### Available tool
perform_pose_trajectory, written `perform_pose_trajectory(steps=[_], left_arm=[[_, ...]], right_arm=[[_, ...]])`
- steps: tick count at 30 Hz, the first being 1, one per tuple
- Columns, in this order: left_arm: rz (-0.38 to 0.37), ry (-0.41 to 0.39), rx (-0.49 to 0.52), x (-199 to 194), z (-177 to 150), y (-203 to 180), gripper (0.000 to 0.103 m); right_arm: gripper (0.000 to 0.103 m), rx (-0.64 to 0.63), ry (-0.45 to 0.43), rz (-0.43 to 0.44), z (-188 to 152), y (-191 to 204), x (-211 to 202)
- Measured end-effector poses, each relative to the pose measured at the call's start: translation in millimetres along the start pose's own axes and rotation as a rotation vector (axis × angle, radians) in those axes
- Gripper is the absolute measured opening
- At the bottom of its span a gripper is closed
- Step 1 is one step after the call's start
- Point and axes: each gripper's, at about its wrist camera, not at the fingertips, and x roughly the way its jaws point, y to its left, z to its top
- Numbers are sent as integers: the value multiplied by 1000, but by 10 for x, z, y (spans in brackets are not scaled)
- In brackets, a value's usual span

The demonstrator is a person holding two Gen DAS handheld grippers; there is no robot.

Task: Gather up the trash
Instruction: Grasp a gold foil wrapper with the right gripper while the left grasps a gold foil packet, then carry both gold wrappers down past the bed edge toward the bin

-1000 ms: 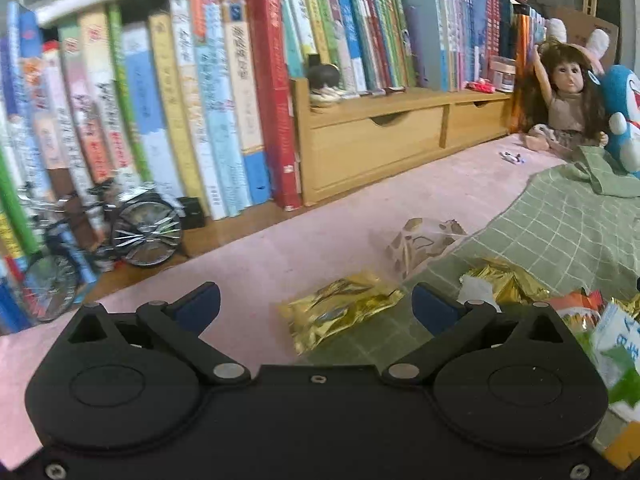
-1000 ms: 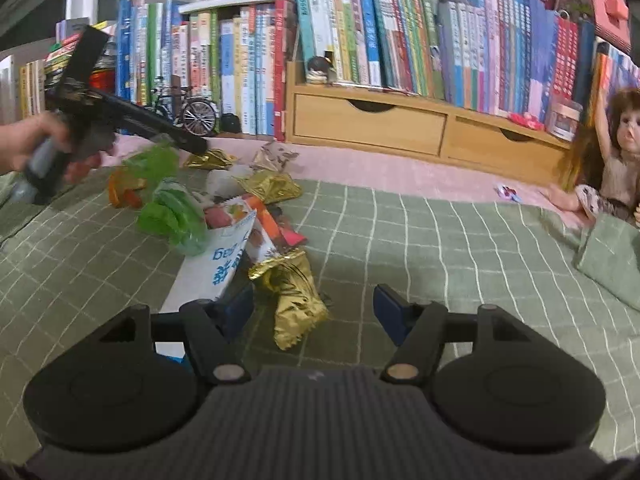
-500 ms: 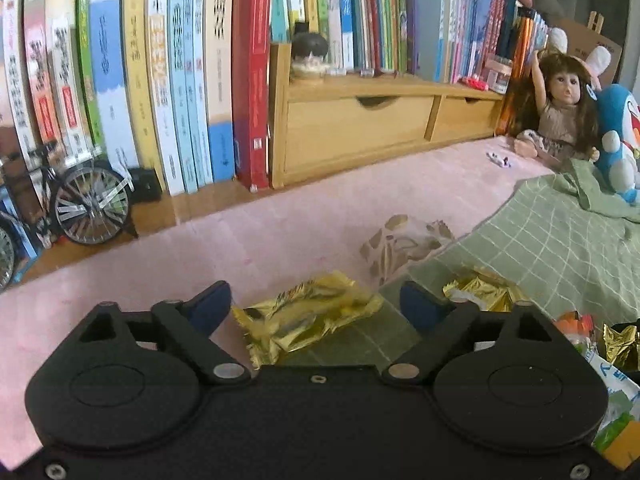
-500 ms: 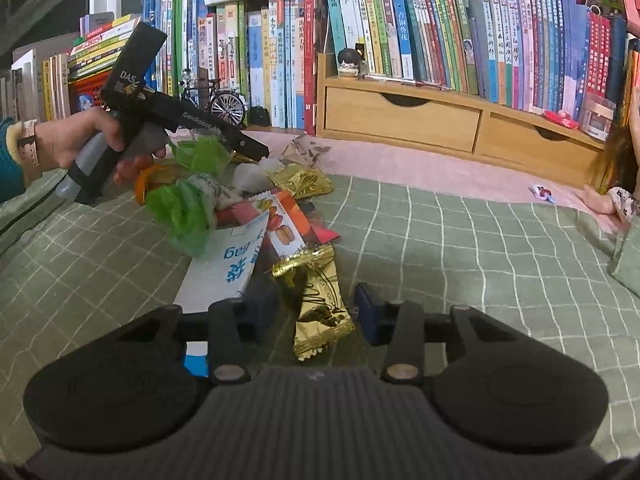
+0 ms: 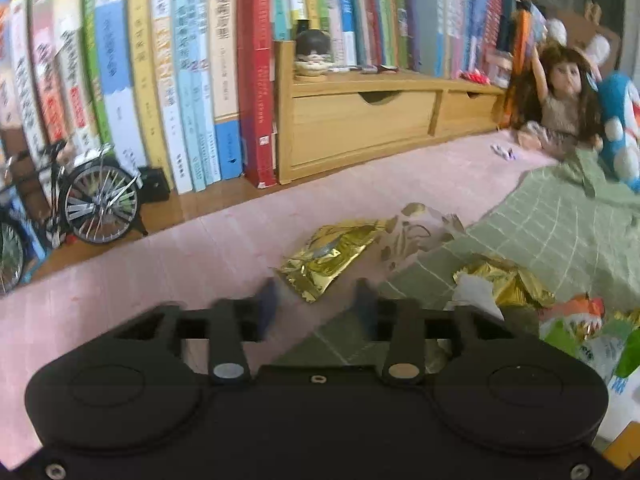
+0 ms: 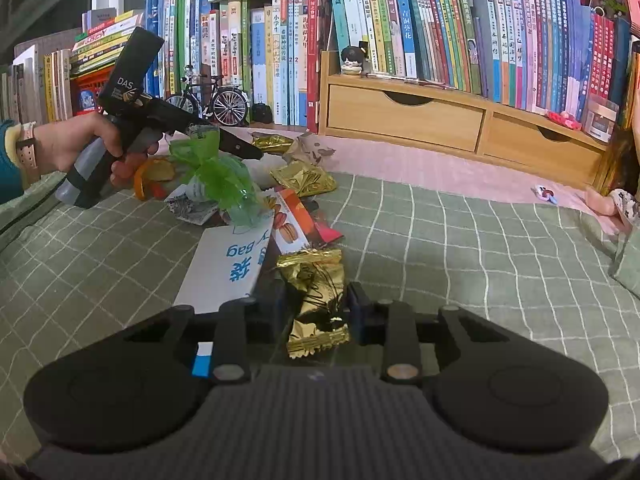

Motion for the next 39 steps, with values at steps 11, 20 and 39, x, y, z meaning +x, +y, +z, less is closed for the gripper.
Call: perform_pose_trajectory(steps=[11, 20, 39], left_arm=[[-10, -3, 159, 185, 200, -134, 84], [-24, -39, 200, 161, 178, -223, 31], [15, -134, 89, -522, 23, -209, 31]], right_arm=[[45, -6, -1, 0, 3, 14, 12], [37, -8, -15, -3, -9, 20, -19], [22, 13, -39, 8, 57, 88, -248]])
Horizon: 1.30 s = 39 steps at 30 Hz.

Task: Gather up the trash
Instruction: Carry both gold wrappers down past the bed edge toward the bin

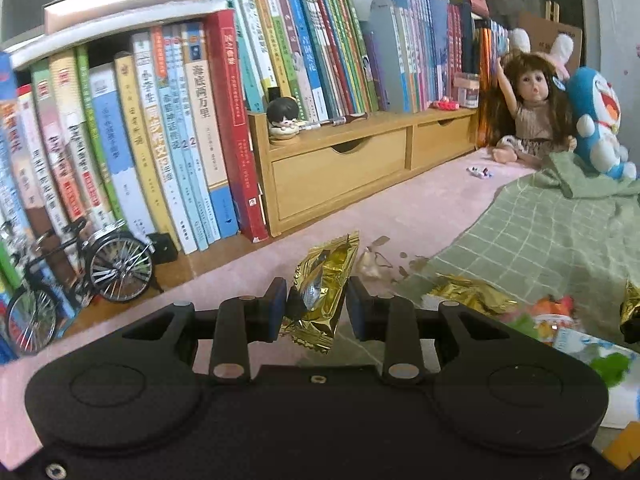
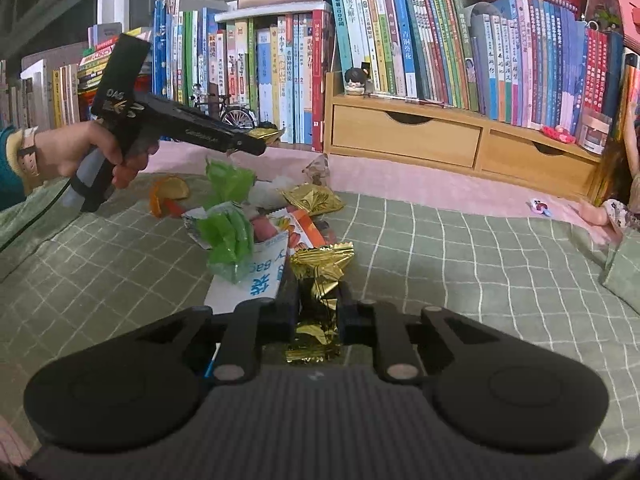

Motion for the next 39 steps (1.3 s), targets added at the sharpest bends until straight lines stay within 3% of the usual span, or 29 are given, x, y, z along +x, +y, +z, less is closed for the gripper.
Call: perform_pose_trajectory(steps=[11, 19, 28, 39], left_arm=[[19, -15, -34, -795, -122, -164, 31], [-7, -49, -64, -1621, -323, -428, 31], [-39, -45, -56, -2540, -675, -847, 31], [-40, -66, -86, -3314, -1250, -1392, 30]], right_arm=[[22, 6, -4, 42, -44, 244, -402], [22, -7, -20, 90, -122, 486, -752], [22, 7, -26, 143, -285, 656, -1116], [22, 45, -5, 247, -655, 929, -1460]])
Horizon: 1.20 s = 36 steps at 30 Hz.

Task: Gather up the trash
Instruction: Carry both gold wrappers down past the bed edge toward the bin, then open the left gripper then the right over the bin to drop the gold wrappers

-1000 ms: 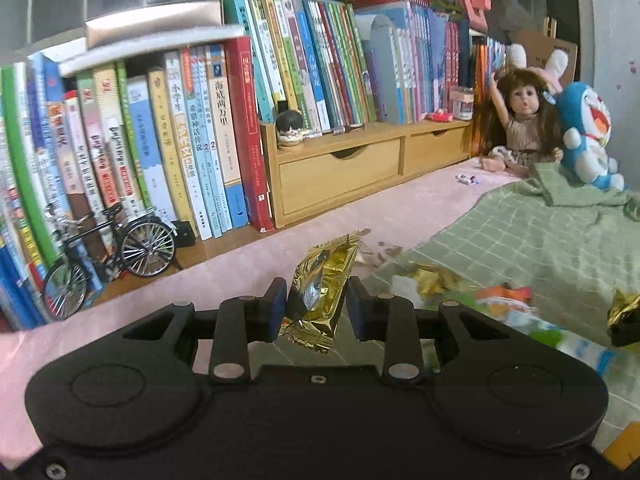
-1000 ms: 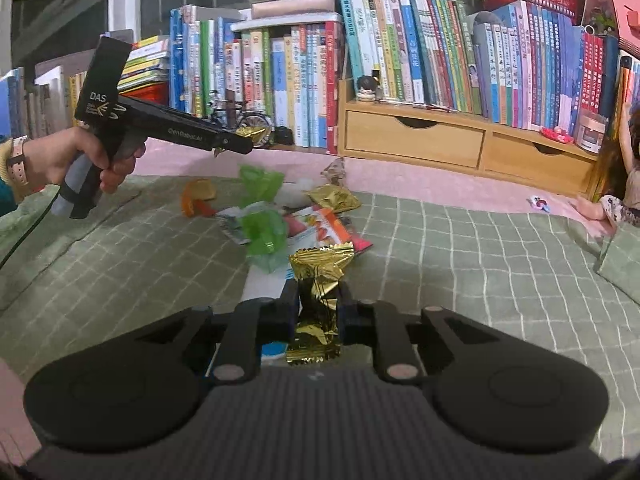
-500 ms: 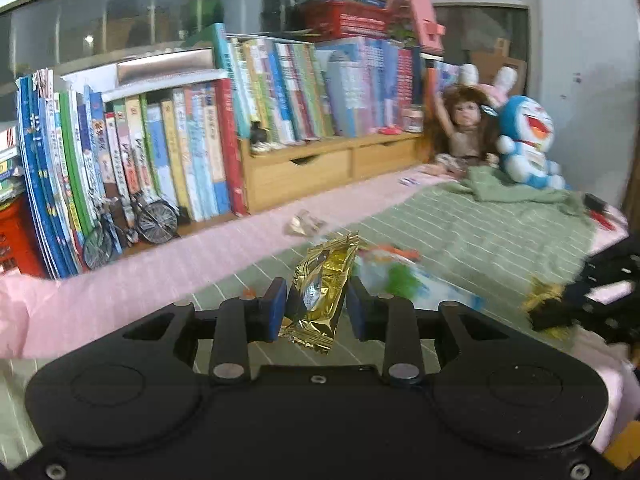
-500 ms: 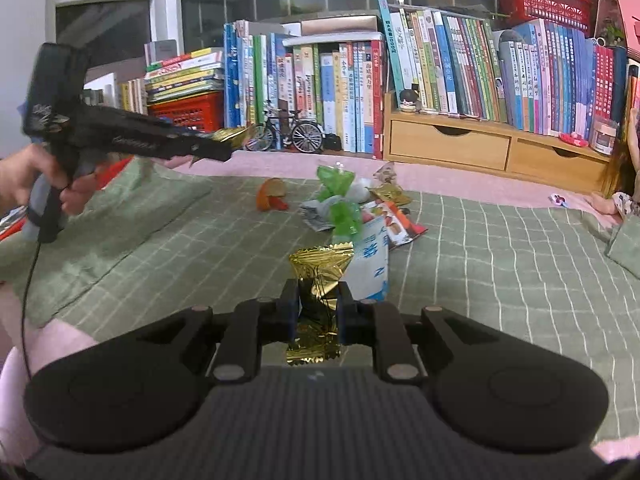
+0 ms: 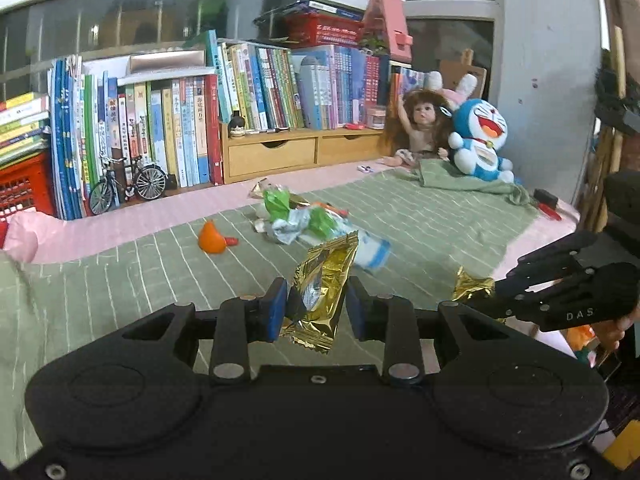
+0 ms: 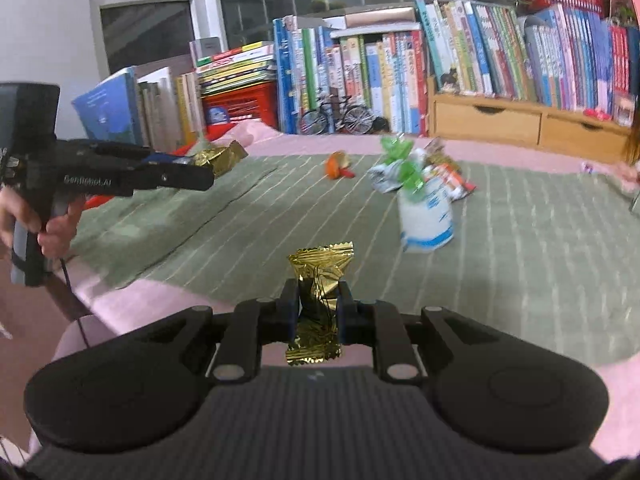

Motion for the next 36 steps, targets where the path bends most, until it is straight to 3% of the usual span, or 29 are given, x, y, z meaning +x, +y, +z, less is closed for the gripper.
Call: perform_pose_trajectory(steps=[9, 17, 21, 30, 36], left_arm=[[-103, -18, -46, -520, -366, -451, 30], [-163, 37, -63, -775, -948, -823, 30], [-160, 70, 4, -856, -1225, -1005, 30], [-143, 185, -16, -720, -1650, -1089, 30], [-127, 298, -70, -402, -1836, -1033, 30]], right_arm=[[22, 3, 39, 59, -385, 287, -202], [22, -16, 107, 101, -741, 508, -338], [22, -14, 154, 119, -900, 590, -314], [22, 28, 219, 137, -1171, 687, -159], [22, 77, 222, 130, -1238, 631, -127]])
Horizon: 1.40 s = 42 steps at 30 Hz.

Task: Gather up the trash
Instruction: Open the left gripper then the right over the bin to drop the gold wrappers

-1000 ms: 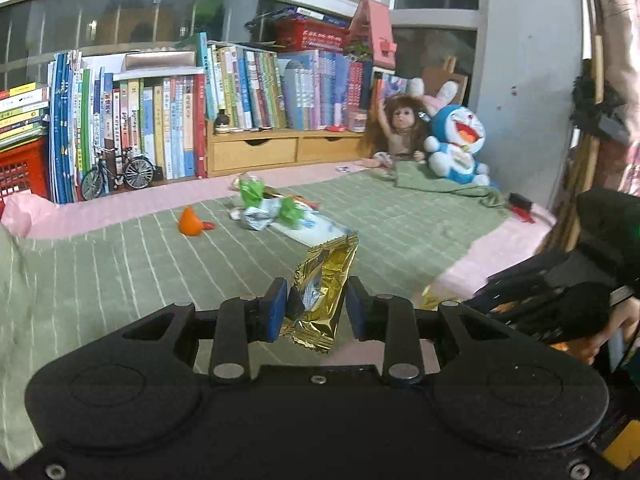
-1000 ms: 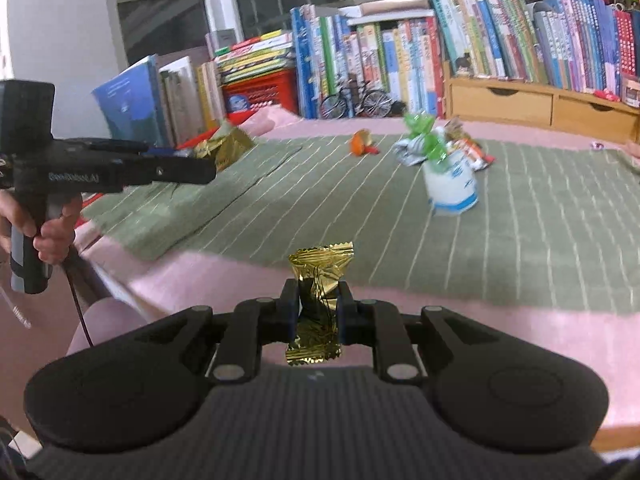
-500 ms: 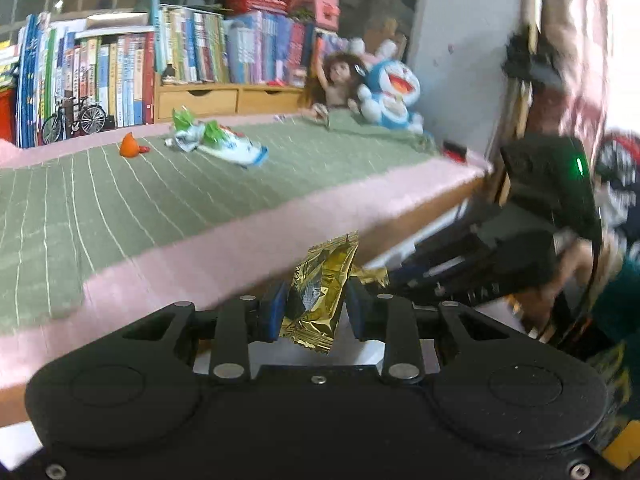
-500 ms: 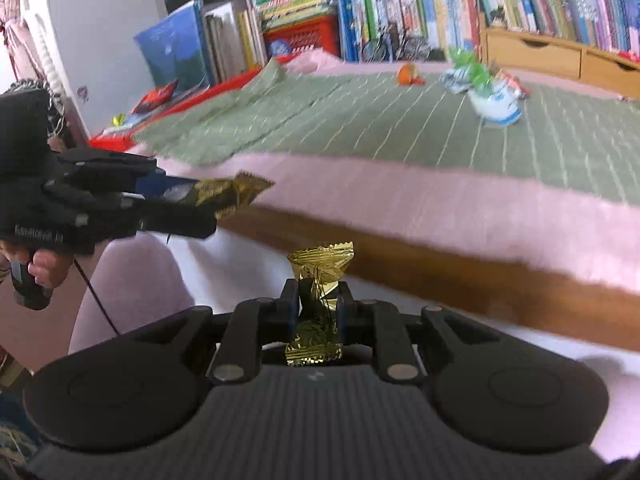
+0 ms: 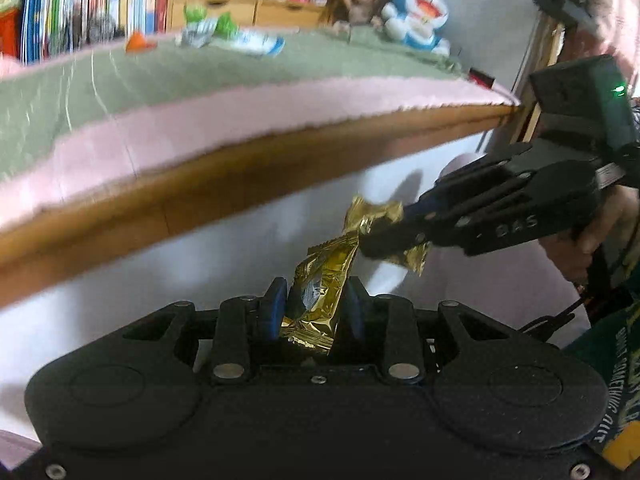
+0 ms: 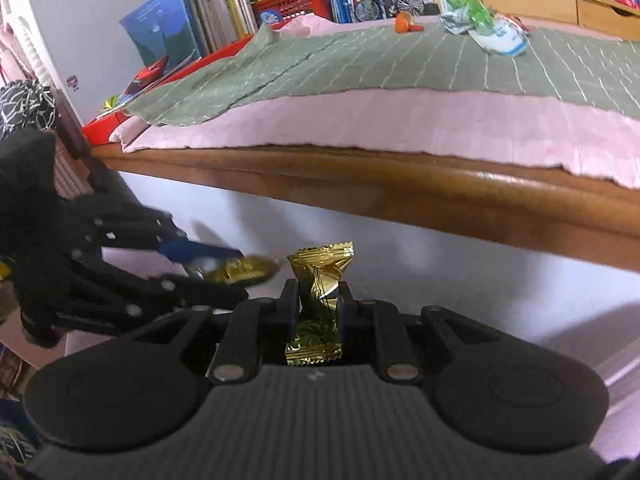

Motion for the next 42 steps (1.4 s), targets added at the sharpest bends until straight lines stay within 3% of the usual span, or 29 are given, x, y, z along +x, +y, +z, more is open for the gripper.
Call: perform_pose_trajectory(steps=[6, 14, 16, 19, 20, 21, 24, 31, 37, 40, 41, 42], left_arm=[[15, 75, 33, 258, -57, -2, 30], [11, 117, 26, 423, -19, 43, 33], [3, 126, 33, 444, -2, 48, 41], [2, 125, 53, 449, 13, 28, 69], [8, 120, 56, 436, 11, 17, 85], [15, 113, 58, 423, 12, 15, 95], [14, 85, 42, 344, -12, 58, 101], [-8, -1, -63, 128, -82, 228, 103], [1, -4, -111, 69, -102, 321, 103], [10, -3, -113, 59, -109, 331, 103], [12, -4, -115, 63, -106, 330, 103], [14, -7, -118, 60, -109, 334, 103]], right_arm=[[22, 38, 28, -5, -70, -52, 59], [22, 59, 28, -39, -95, -105, 35], [22, 65, 23, -46, -90, -113, 34], [22, 69, 20, -51, -82, -114, 35], [22, 69, 21, -52, -81, -114, 36], [22, 69, 22, -54, -84, -115, 33], [22, 73, 21, -57, -81, -115, 37], [22, 77, 34, -48, -77, -108, 94], [27, 70, 44, -38, -57, -72, 159], [36, 65, 46, -46, -44, -49, 185], [49, 63, 46, -52, -41, -44, 188], [54, 59, 47, -62, -34, -35, 195]])
